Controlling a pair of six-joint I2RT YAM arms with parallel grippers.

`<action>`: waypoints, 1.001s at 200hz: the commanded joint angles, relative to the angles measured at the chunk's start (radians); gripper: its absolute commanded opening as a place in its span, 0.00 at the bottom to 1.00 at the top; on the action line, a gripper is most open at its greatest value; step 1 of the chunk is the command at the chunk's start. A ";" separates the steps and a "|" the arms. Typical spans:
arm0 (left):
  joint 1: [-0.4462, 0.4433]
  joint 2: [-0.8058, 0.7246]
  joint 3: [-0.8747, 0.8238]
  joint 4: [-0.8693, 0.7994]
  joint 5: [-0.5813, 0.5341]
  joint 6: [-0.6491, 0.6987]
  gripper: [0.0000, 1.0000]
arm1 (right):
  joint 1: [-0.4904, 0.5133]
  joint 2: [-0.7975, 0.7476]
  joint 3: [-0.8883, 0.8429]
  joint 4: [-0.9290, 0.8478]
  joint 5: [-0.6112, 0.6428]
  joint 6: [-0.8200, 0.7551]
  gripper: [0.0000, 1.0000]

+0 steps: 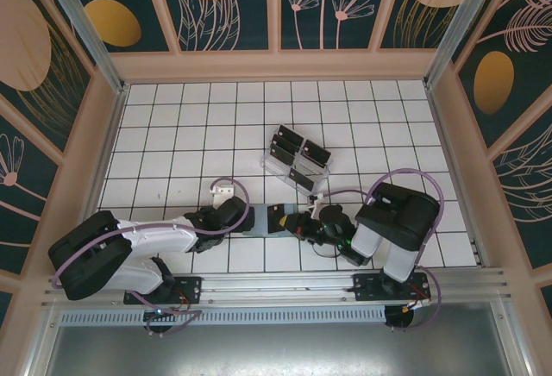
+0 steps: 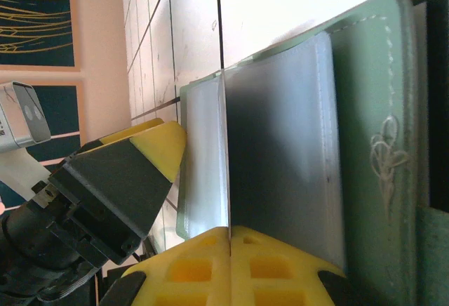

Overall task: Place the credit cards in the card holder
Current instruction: Insert the credit card into the card slot.

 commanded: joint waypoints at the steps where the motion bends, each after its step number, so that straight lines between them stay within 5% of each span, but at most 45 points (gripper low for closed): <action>1: -0.001 0.027 -0.036 -0.048 0.035 -0.032 0.99 | -0.007 0.022 -0.002 0.059 -0.004 0.009 0.00; 200: -0.002 0.026 -0.046 -0.041 0.036 -0.037 0.99 | 0.007 0.057 0.043 0.058 -0.021 0.006 0.00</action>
